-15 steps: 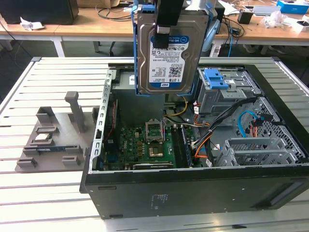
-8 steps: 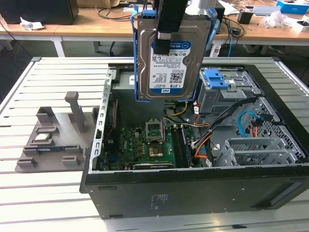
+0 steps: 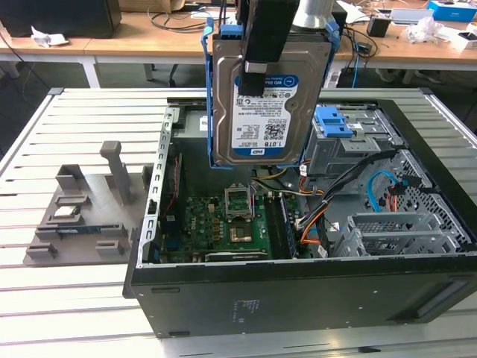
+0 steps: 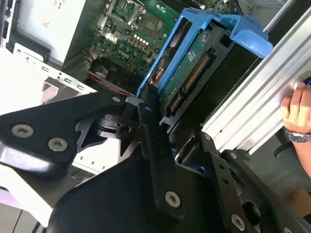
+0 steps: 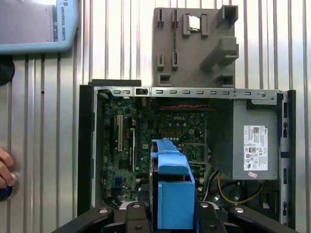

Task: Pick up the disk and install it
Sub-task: 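Pick up the disk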

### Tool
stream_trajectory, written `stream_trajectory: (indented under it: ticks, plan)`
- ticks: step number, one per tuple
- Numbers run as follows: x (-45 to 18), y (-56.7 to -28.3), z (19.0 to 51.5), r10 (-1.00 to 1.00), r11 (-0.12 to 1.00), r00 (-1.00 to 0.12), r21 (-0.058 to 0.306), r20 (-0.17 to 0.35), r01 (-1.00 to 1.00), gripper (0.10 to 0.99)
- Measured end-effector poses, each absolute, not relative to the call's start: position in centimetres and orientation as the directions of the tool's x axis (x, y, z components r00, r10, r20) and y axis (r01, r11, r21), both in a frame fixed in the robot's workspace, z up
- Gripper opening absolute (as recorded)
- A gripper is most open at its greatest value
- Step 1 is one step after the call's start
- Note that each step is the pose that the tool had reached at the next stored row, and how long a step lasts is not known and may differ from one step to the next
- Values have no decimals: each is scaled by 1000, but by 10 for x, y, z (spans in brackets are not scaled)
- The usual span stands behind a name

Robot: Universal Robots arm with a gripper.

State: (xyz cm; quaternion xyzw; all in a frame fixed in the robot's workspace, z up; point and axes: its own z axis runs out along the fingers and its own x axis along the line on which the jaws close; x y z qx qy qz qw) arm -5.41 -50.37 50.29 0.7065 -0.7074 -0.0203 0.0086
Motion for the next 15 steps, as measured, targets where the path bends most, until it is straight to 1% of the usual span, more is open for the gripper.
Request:
stream_trajectory:
  ticks: [12,15]
  plan:
    - [-54,-533,501,-1000,1,-2,41,-16,-999,365]
    - [-47,-534,501,-1000,1,-2,41,-16,-999,365]
